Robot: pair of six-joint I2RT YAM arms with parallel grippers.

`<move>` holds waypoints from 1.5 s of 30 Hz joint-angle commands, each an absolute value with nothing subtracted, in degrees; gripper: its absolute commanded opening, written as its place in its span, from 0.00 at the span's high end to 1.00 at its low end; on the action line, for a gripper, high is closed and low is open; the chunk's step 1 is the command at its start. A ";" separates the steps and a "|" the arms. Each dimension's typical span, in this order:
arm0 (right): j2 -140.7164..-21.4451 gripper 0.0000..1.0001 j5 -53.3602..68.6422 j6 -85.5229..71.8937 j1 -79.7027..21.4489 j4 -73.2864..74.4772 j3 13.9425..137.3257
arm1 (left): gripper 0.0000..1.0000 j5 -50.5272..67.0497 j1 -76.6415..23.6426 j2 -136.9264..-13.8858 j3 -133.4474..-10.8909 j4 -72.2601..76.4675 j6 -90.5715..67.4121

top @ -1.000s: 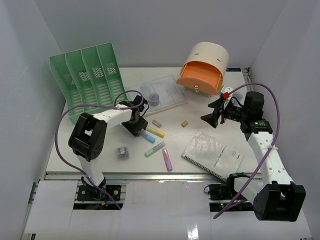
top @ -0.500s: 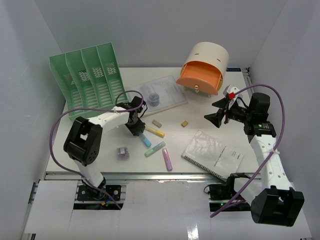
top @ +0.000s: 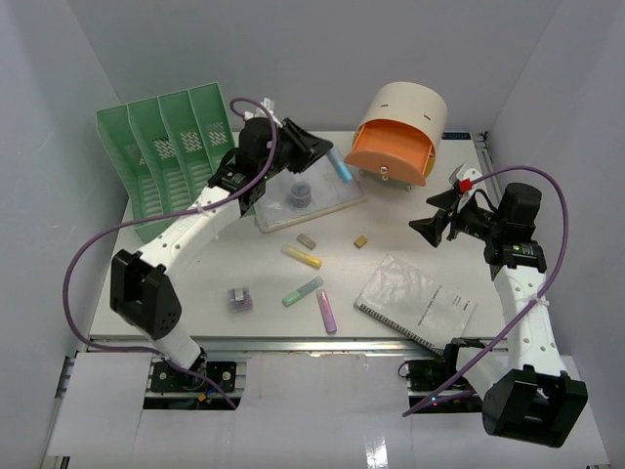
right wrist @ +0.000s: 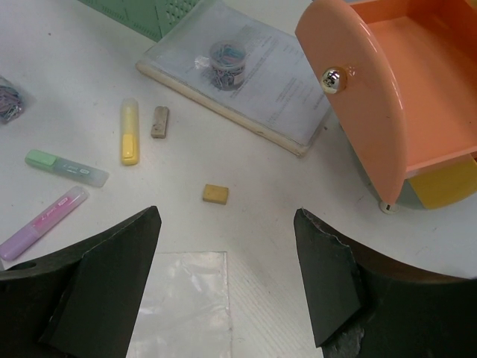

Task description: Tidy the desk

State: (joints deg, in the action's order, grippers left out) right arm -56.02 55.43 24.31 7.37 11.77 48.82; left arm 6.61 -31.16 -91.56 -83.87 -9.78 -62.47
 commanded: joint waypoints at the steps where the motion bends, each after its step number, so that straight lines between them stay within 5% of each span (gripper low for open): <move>1: -54.69 0.21 55.45 23.14 9.35 8.97 47.64 | 1.00 9.72 -33.68 -103.63 -102.35 -1.56 -70.63; 13: -53.70 0.21 56.15 22.15 13.44 8.35 47.46 | 1.00 1.26 -36.29 -126.91 -129.71 -5.18 -80.49; 22: -53.89 0.21 57.22 21.88 13.97 8.42 47.36 | 0.96 -4.39 -37.00 -129.33 -131.39 -8.48 -83.19; 33: -53.88 0.21 57.47 21.88 14.75 8.44 47.36 | 0.72 -3.41 -37.69 -131.33 -132.30 -11.31 -83.93; 41: -53.87 0.21 57.82 21.88 15.62 8.44 47.21 | 0.45 -2.45 -37.88 -131.35 -133.42 -13.14 -81.66; 45: -53.88 0.21 58.51 21.92 16.05 8.48 47.03 | 0.41 -2.20 -37.84 -130.93 -134.21 -13.72 -80.55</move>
State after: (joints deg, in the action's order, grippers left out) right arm -54.60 56.53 22.62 15.32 10.24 47.42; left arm -3.16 -37.63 -132.79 -131.11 -12.22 -81.74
